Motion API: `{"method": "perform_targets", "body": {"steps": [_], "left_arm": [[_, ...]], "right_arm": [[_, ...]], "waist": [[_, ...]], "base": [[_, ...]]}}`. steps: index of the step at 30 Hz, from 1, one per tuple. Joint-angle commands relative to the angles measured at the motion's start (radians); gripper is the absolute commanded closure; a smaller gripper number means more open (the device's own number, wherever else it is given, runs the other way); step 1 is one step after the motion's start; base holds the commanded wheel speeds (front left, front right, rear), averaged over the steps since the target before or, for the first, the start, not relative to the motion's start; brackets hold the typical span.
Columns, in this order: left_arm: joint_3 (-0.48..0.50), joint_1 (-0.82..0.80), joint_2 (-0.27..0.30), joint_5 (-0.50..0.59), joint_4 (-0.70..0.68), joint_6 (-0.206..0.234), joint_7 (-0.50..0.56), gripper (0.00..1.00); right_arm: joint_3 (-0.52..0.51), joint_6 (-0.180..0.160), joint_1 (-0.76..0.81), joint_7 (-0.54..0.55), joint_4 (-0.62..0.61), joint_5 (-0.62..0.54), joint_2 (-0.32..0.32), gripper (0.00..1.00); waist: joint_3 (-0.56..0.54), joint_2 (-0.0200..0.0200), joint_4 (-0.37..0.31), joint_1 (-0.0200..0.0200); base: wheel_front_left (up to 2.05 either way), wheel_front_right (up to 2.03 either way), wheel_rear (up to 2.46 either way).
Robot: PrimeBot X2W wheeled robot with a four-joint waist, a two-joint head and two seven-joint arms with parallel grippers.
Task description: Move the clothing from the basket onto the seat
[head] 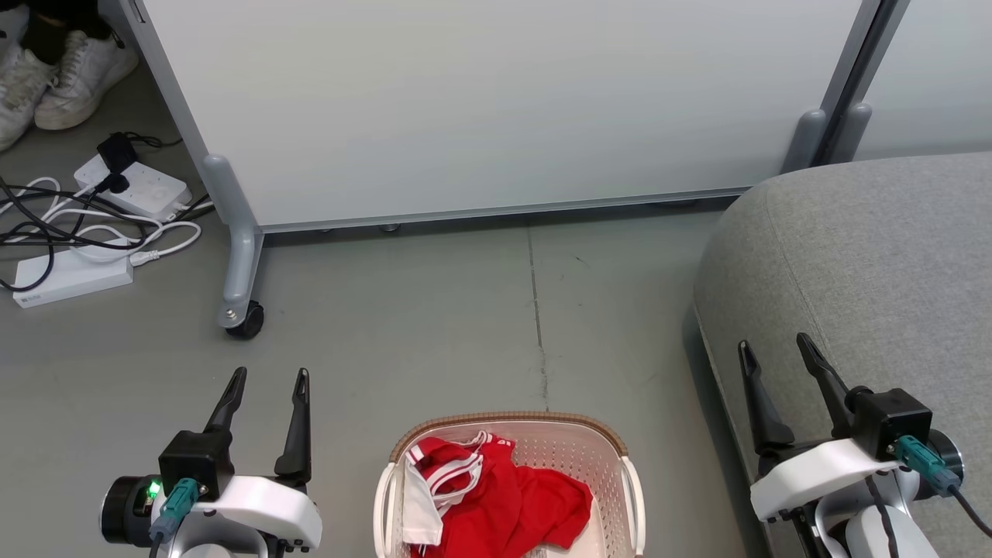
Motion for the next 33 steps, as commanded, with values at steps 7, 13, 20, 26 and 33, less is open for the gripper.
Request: {"method": "perform_targets", "body": {"steps": [7,13,20,26,33], "left_arm": [[0.002,-0.005,0.004,-0.015,0.004,0.004,-0.005,0.0],[-0.002,-0.016,0.009,-0.014,0.004,0.007,-0.005,0.0],[-0.023,-0.046,0.011,0.003,-0.005,0.001,-0.005,0.0],[-0.066,-0.103,0.001,0.016,0.013,-0.023,0.0,0.0],[-0.145,-0.203,-0.012,0.049,0.1,-0.066,0.026,0.0]], "right_arm": [[-0.007,0.002,-0.007,-0.009,0.005,0.013,-0.007,0.0],[-0.009,0.002,-0.012,-0.011,0.0,0.013,-0.007,0.0],[-0.008,0.002,-0.031,-0.012,-0.023,0.015,-0.007,0.0],[0.003,0.002,-0.066,-0.009,-0.062,0.018,-0.007,0.0],[0.025,0.002,-0.117,-0.006,-0.113,0.025,-0.007,0.0]], "waist": [[0.008,0.0,0.004,-0.0001],[0.019,0.0,0.005,-0.0001],[0.062,0.0,-0.007,-0.0001],[0.146,0.0,-0.041,-0.0001],[0.279,0.0,-0.098,-0.0001]], "base": [[0.0,0.0,0.0],[0.0,0.0,0.0],[0.0,0.0,0.0],[0.0,0.0,0.0],[0.0,0.0,0.0]]}}
